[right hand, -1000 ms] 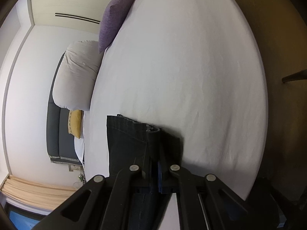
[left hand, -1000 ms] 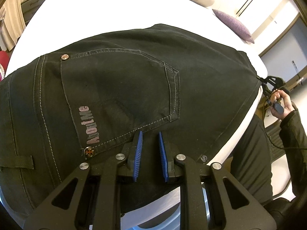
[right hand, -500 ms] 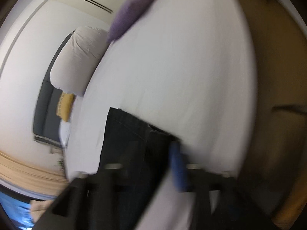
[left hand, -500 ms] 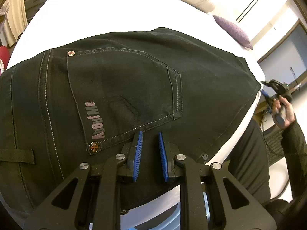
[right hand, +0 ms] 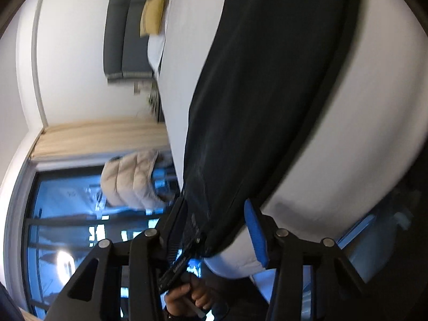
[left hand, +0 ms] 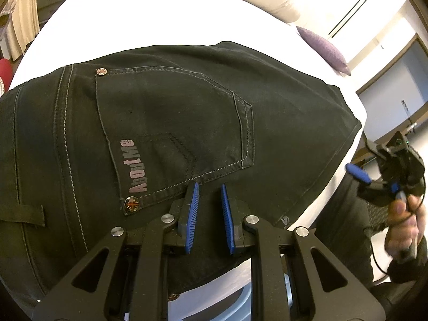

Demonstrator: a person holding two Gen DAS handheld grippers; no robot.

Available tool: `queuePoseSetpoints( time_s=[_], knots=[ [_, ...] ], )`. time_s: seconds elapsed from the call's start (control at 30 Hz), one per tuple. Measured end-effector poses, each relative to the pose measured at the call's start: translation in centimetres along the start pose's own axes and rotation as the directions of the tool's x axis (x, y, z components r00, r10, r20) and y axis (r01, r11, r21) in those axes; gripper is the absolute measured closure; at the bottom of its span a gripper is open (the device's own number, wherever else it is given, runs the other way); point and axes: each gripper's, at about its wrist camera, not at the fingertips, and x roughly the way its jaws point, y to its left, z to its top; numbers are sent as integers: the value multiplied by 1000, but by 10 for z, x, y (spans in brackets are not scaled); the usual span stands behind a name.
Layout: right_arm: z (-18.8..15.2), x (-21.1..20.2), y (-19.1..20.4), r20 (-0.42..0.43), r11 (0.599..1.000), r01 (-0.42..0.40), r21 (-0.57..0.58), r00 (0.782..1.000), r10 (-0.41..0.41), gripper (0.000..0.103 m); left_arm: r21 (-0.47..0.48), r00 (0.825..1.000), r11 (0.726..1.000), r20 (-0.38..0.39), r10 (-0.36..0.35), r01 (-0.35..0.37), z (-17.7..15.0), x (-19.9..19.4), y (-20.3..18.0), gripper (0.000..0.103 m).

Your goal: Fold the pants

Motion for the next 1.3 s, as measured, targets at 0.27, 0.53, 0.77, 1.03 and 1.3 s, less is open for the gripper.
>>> queuePoseSetpoints(
  time_s=[0.27,0.53,0.77,1.03,1.3],
  knots=[
    [-2,16,-8,-37,999,-16,48,999,18,54,-12,1000,1000,8,-11,11,-1,-2,4,86],
    [0,23,-14,-60,998,25,66,998,-21,54,-11,1000,1000,6,-12,12,0,-3,4,86],
    [3,30,-16,-55,997,47,62,998,-44,76,-8,1000,1000,4,-8,8,1,-4,5,86],
    [-8,12,-32,-11,992,74,98,997,-73,100,4,1000,1000,-4,-2,2,1,-2,0,86],
    [6,5,-27,22,997,40,72,999,-41,87,-11,1000,1000,-2,-17,17,1,-2,5,86]
  ],
)
